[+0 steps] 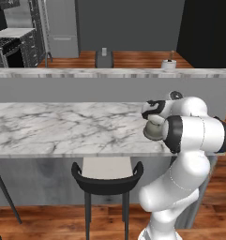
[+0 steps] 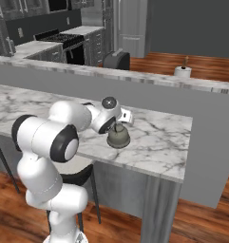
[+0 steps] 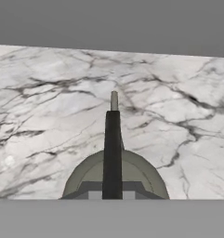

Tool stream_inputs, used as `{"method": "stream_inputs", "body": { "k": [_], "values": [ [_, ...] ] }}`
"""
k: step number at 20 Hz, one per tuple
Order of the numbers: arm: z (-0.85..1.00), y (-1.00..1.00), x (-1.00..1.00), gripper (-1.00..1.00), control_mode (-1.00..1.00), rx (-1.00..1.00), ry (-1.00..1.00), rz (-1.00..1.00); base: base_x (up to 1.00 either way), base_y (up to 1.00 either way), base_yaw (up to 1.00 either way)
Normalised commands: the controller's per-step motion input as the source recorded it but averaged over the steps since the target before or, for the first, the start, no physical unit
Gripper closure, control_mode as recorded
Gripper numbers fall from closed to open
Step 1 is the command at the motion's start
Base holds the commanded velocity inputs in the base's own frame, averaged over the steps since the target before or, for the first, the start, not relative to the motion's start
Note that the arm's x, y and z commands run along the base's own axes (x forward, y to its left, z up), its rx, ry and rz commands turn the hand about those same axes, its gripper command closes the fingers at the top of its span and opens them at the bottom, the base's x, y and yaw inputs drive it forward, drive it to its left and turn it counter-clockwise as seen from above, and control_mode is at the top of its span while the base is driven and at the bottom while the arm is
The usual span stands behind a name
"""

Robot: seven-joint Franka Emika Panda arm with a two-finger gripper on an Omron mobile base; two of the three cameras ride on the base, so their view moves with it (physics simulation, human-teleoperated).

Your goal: The kettle is done boiling. Turn off the stove, then wait for 300 timesteps before moving the kettle to the dining table.

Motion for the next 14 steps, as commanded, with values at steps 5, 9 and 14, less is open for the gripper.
{"method": "stream_inputs", "body": {
  "k": [5,9,14],
  "values": [
    [-0.22,0.0,0.07,1.0,-1.0,0.0,-0.06,0.01,0.0,0.0,0.0],
    [-0.19,0.0,0.14,1.0,-1.0,0.0,-0.01,0.0,0.0,0.0,0.0],
    [-0.13,0.0,0.18,1.0,-1.0,0.0,0.0,0.0,0.0,0.0,0.0]
  ]
}}
